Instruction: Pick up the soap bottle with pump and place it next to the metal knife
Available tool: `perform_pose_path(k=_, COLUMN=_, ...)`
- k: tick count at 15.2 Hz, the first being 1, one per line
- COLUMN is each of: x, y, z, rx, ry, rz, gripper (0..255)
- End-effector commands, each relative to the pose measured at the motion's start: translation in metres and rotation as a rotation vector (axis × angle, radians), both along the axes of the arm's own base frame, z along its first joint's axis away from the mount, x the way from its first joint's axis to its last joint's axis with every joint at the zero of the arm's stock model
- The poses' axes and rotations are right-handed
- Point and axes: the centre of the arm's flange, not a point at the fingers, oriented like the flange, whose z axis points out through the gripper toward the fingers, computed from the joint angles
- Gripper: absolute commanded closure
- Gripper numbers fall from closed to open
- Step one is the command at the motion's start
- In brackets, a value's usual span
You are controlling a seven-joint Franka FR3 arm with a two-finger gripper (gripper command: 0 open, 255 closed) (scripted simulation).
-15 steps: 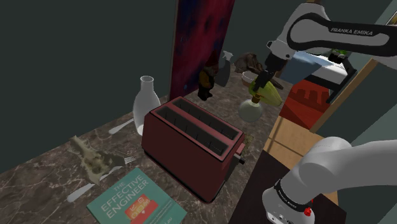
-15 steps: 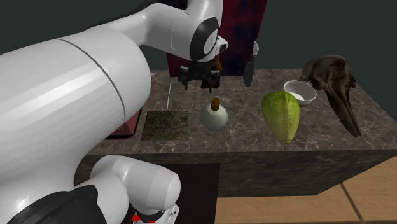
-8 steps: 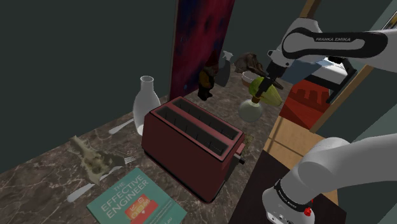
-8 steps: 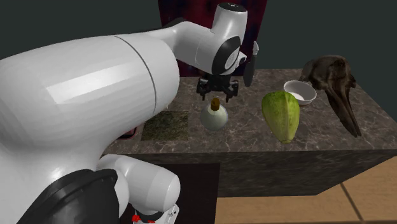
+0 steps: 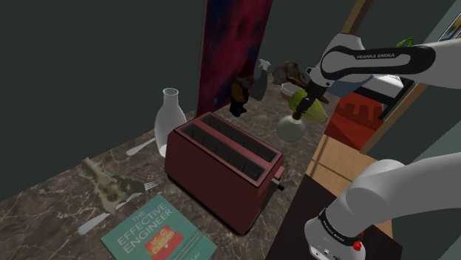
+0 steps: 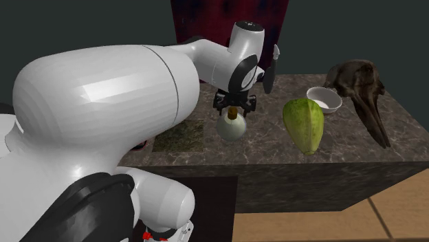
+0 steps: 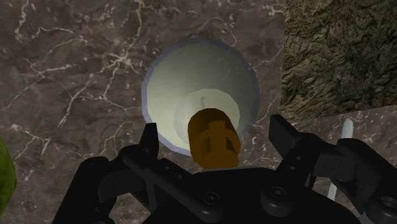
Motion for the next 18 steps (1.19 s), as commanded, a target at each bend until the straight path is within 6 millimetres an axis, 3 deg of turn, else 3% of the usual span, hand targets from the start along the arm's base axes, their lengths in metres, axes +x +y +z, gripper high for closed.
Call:
perform_pose_path(k=1, x=0.001, y=0.0, z=-0.002, rx=0.0, ry=0.0, rz=0.0, gripper=0)
perform_pose_path(k=6, x=0.001, y=0.0, z=-0.002, rx=0.0, ry=0.0, rz=0.0, gripper=0)
perform_pose_path(k=7, x=0.001, y=0.0, z=-0.002, rx=0.0, ry=0.0, rz=0.0, gripper=255)
perform_pose_path(k=16, x=0.001, y=0.0, z=-0.002, rx=0.0, ry=0.0, rz=0.0, gripper=255)
perform_pose_path(k=18, x=0.001, y=0.0, z=0.008, rx=0.0, ry=0.0, rz=0.0, gripper=255)
